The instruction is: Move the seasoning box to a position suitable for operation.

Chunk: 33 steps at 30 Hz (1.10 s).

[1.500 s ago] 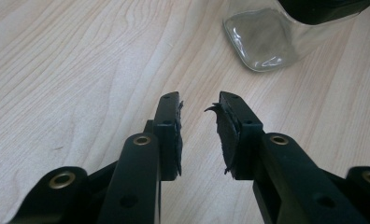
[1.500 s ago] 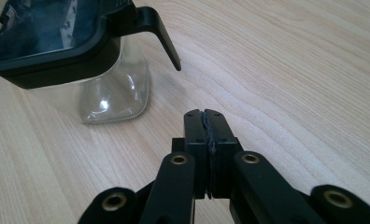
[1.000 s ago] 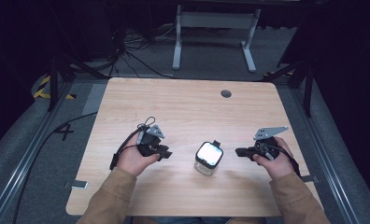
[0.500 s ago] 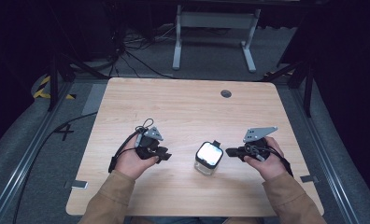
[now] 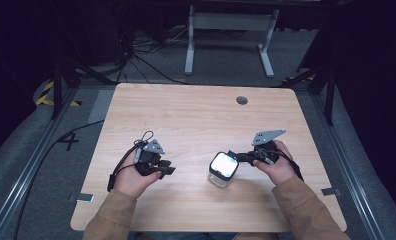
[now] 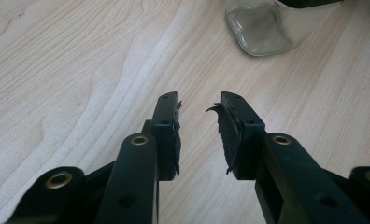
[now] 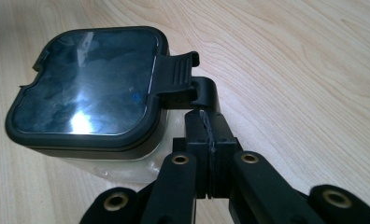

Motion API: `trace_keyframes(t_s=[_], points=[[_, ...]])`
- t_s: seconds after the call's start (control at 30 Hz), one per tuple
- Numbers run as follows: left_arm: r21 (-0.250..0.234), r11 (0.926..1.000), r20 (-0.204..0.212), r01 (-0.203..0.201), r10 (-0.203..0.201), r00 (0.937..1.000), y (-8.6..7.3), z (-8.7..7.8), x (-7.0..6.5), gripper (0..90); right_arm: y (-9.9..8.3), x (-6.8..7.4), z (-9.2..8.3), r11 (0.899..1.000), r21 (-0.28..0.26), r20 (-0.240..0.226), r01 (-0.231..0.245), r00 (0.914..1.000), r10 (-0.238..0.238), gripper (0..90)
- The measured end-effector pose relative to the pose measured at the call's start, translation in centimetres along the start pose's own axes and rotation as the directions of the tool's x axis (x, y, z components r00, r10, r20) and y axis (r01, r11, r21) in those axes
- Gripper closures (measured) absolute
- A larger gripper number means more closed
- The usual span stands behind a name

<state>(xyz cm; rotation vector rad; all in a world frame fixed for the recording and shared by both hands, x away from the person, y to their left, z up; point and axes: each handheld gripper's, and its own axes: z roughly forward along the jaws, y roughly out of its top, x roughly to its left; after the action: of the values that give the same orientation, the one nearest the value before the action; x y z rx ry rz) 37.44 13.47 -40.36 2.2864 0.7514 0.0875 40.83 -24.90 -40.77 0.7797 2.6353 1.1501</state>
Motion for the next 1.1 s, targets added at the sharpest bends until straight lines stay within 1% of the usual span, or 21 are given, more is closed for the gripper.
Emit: trace_keyframes(t_s=[0.07, 0.1, 0.17, 0.3, 0.33, 0.37, 0.4, 0.43, 0.5, 0.53, 0.57, 0.63, 0.7, 0.73, 0.83, 0.9, 0.93, 1.0, 1.03, 1.1], points=[[-0.001, 1.0, -0.001, 0.003, -0.003, 1.0, -0.2, -0.1, -0.1, 68.5, 0.2, -0.2, 0.2, 1.0, -0.005, 0.002, 0.007, 1.0, -0.007, 90.0], [0.001, 0.9999, 0.001, 0.011, -0.011, 0.9999, -0.3, -0.1, -0.1, 68.5, 0.3, -0.2, 0.3, 1.0, -0.004, 0.003, 0.009, 1.0, -0.009, 90.0], [0.004, 0.9999, -0.004, 0.01, -0.01, 0.9999, -0.5, -0.3, -0.1, 68.5, 0.4, -0.4, 0.6, 1.0, -0.017, 0.0, 0.007, 1.0, -0.007, 90.0], [0.001, 0.9997, -0.014, 0.026, -0.026, 0.9996, -1.1, -0.6, -0.1, 68.5, 0.7, -0.9, 1.5, 1.0, -0.03, -0.022, 0.003, 0.9997, -0.003, 90.0], [0.001, 0.9997, -0.014, 0.026, -0.026, 0.9996, -1.1, -0.6, -0.1, 68.5, 0.7, -0.9, 1.5, 1.0, -0.03, -0.022, 0.003, 0.9997, -0.003, 90.0], [0.006, 0.9994, -0.015, 0.034, -0.034, 0.9993, -1.4, -0.7, -0.1, 68.5, 0.9, -0.9, 1.7, 0.999, -0.035, -0.028, 0.005, 0.9996, -0.006, 90.0], [0.016, 0.9992, -0.017, 0.036, -0.036, 0.9992, -1.5, -0.8, -0.1, 68.5, 1.3, -1.0, 2.2, 0.999, -0.051, -0.039, 0.013, 0.9991, -0.015, 90.0], [0.003, 0.9991, -0.02, 0.041, -0.041, 0.999, -1.7, -0.7, -0.1, 68.4, 1.4, -1.0, 2.4, 0.998, -0.06, -0.046, 0.012, 0.9988, -0.015, 90.0], [0.009, 0.9988, -0.024, 0.048, -0.048, 0.9986, -1.8, -0.7, -0.1, 68.3, 1.6, -1.1, 3.0, 0.998, -0.066, -0.061, 0.013, 0.998, -0.017, 90.0], [0.009, 0.9988, -0.024, 0.048, -0.048, 0.9986, -1.8, -0.7, -0.1, 68.2, 1.6, -1.1, 3.0, 0.998, -0.066, -0.061, 0.013, 0.998, -0.017, 90.0], [0.009, 0.9991, -0.023, 0.04, -0.04, 0.9989, -1.9, -0.7, -0.1, 68.2, 1.7, -1.2, 3.5, 0.997, -0.07, -0.069, 0.014, 0.9974, -0.019, 90.0], [0.009, 0.9989, -0.025, 0.046, -0.045, 0.9987, -2.0, -0.6, -0.2, 68.2, 1.7, -1.3, 4.0, 0.997, -0.08, -0.074, 0.017, 0.997, -0.023, 90.0], [0.01, 0.9991, -0.022, 0.04, -0.04, 0.999, -2.0, -0.6, -0.2, 68.2, 1.8, -1.3, 4.1, 0.996, -0.084, -0.077, 0.017, 0.9968, -0.024, 90.0], [0.012, 0.9988, -0.021, 0.047, -0.047, 0.9987, -2.0, -0.6, -0.2, 68.2, 1.8, -1.3, 4.1, 0.996, -0.084, -0.074, 0.017, 0.997, -0.023, 90.0], [0.008, 0.9993, -0.023, 0.036, -0.036, 0.9991, -1.8, -0.5, -0.2, 68.2, 1.7, -1.3, 3.8, 0.996, -0.082, -0.054, 0.023, 0.9981, -0.027, 90.0], [0.006, 0.9994, -0.013, 0.034, -0.034, 0.9993, -1.5, -0.5, -0.2, 68.2, 1.6, -1.2, 2.9, 0.996, -0.09, -0.034, 0.026, 0.999, -0.03, 90.0], [0.001, 0.9995, -0.009, 0.032, -0.032, 0.9995, -1.2, -0.4, -0.2, 68.2, 1.6, -1.2, 2.4, 0.995, -0.095, -0.021, 0.036, 0.999, -0.039, 90.0], [-0.002, 0.9998, 0.003, 0.02, -0.02, 0.9998, -0.7, -0.2, -0.2, 68.2, 1.4, -0.8, 1.1, 0.995, -0.092, 0.006, 0.04, 0.9992, -0.039, 90.0], [-0.002, 0.9998, 0.003, 0.02, -0.02, 0.9998, -0.7, -0.2, -0.2, 68.2, 1.4, -0.8, 1.1, 0.995, -0.092, 0.006, 0.04, 0.9992, -0.039, 90.0], [-0.005, 0.9999, 0.011, 0.014, -0.014, 0.9998, -0.2, 0.1, -0.2, 68.2, 1.1, -0.5, -0.2, 0.995, -0.101, 0.004, 0.027, 0.9996, -0.027, 90.0]])
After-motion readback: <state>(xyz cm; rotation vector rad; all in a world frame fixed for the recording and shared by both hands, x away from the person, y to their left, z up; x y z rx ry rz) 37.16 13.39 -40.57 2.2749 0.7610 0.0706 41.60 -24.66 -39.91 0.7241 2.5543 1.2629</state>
